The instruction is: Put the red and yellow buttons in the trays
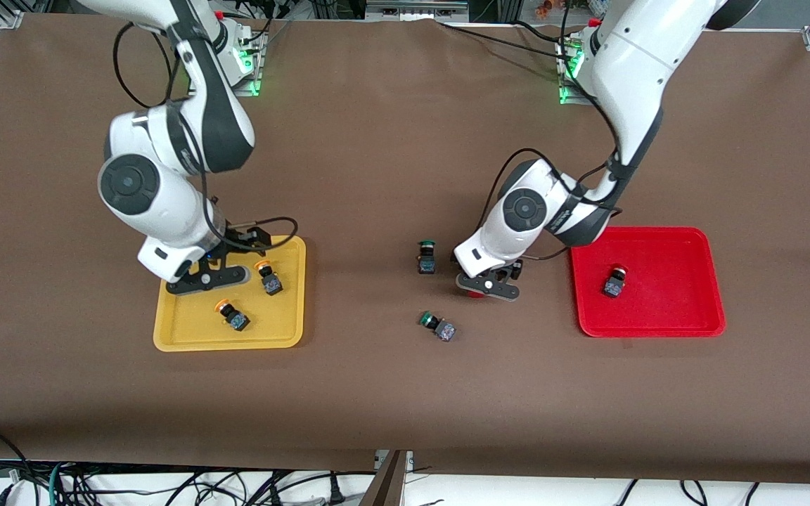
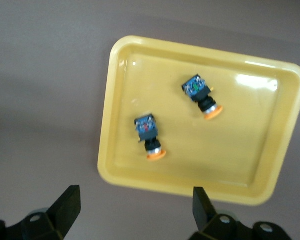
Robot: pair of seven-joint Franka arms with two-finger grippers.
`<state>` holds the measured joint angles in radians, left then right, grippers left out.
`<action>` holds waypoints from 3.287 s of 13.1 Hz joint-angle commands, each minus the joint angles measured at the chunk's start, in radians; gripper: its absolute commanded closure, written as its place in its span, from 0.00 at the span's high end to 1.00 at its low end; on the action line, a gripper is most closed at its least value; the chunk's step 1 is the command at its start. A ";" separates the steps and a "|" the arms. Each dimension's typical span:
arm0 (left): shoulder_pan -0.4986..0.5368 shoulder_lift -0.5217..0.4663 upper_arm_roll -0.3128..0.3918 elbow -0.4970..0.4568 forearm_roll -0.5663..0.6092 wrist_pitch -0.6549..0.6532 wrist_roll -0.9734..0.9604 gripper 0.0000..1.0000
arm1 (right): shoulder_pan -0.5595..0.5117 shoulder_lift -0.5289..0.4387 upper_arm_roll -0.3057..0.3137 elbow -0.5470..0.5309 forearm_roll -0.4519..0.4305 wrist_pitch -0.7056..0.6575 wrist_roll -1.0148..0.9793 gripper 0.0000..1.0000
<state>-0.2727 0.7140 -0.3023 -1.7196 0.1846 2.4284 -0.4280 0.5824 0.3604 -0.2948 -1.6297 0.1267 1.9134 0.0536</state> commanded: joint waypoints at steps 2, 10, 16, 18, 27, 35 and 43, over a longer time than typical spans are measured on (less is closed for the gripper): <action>-0.030 0.027 0.025 0.034 0.082 -0.009 -0.037 0.82 | -0.003 -0.156 -0.003 -0.015 -0.004 -0.138 0.023 0.99; 0.067 -0.120 0.023 0.055 0.113 -0.180 0.116 0.00 | -0.054 -0.256 0.009 -0.084 -0.070 -0.203 0.026 0.99; 0.264 -0.211 0.078 0.065 0.269 -0.569 0.699 0.00 | -0.426 -0.320 0.365 -0.091 -0.107 -0.231 0.015 0.99; 0.351 -0.191 0.078 0.055 0.282 -0.487 0.897 0.00 | -0.424 -0.321 0.373 -0.079 -0.111 -0.231 0.026 0.99; 0.461 -0.404 0.014 -0.086 0.094 -0.513 0.916 1.00 | -0.424 -0.316 0.394 -0.016 -0.151 -0.252 0.006 0.99; 0.452 -0.697 -0.103 0.046 -0.085 -0.922 0.467 1.00 | -0.423 -0.305 0.384 0.083 -0.208 -0.301 0.005 0.99; 0.196 -0.660 0.281 0.097 -0.174 -0.749 0.447 1.00 | -0.423 -0.305 0.376 0.097 -0.197 -0.300 0.018 0.99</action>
<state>-0.0542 0.0653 -0.0490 -1.6181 0.0375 1.6517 0.0242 0.1687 0.0545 0.0767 -1.5516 -0.0689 1.6264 0.0660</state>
